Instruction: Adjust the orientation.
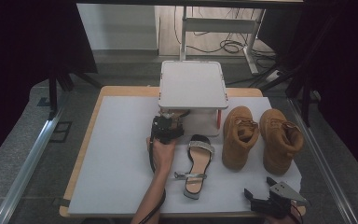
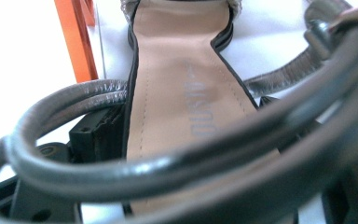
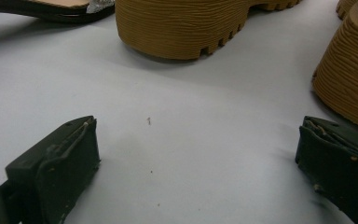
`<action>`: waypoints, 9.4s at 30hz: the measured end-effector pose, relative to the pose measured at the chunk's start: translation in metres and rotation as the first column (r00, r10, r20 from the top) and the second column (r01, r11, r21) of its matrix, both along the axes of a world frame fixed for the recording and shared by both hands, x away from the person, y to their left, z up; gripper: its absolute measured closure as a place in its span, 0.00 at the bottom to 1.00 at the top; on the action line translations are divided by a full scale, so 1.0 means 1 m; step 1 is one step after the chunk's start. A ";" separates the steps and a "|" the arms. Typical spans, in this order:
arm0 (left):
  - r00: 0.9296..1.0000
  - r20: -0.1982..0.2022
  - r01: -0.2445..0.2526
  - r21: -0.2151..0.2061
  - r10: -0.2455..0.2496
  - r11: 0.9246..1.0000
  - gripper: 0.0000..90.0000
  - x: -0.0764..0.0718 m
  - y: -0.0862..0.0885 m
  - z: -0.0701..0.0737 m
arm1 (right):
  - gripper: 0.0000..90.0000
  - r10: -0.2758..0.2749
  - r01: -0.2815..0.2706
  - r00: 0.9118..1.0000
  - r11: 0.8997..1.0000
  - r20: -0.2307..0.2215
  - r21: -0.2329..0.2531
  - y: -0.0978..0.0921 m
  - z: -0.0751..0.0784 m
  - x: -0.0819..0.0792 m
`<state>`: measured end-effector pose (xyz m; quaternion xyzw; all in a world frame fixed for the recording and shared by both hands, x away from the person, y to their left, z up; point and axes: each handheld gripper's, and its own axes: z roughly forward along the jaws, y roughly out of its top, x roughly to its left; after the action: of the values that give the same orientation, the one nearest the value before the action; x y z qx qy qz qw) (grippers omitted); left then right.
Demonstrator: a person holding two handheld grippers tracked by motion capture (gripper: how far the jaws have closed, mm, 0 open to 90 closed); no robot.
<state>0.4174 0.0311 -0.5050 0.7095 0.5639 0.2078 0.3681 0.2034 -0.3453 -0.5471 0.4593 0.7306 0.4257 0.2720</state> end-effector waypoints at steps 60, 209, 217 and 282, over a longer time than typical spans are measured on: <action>0.975 0.040 0.220 0.010 -0.220 0.975 1.00 -0.055 0.038 0.006 | 0.00 0.000 0.000 1.000 1.000 -0.001 0.000 0.000 0.000 0.000; 0.910 0.081 0.413 -0.084 -0.407 0.907 1.00 -0.174 0.083 -0.002 | 0.00 0.000 0.000 1.000 1.000 -0.002 -0.001 0.000 0.000 0.000; 0.883 0.078 0.468 -0.069 -0.463 0.881 1.00 -0.192 0.073 0.002 | 0.00 -0.001 0.001 1.000 1.000 -0.002 -0.001 0.000 0.000 0.000; 0.721 0.039 0.691 -0.125 -0.692 0.712 1.00 -0.215 -0.006 -0.015 | 0.00 0.000 0.000 1.000 1.000 -0.002 -0.001 0.000 0.000 0.000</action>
<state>0.2020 0.0248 -0.5204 0.8441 0.2724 0.0139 0.4616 0.2035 -0.3451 -0.5471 0.4596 0.7310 0.4249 0.2717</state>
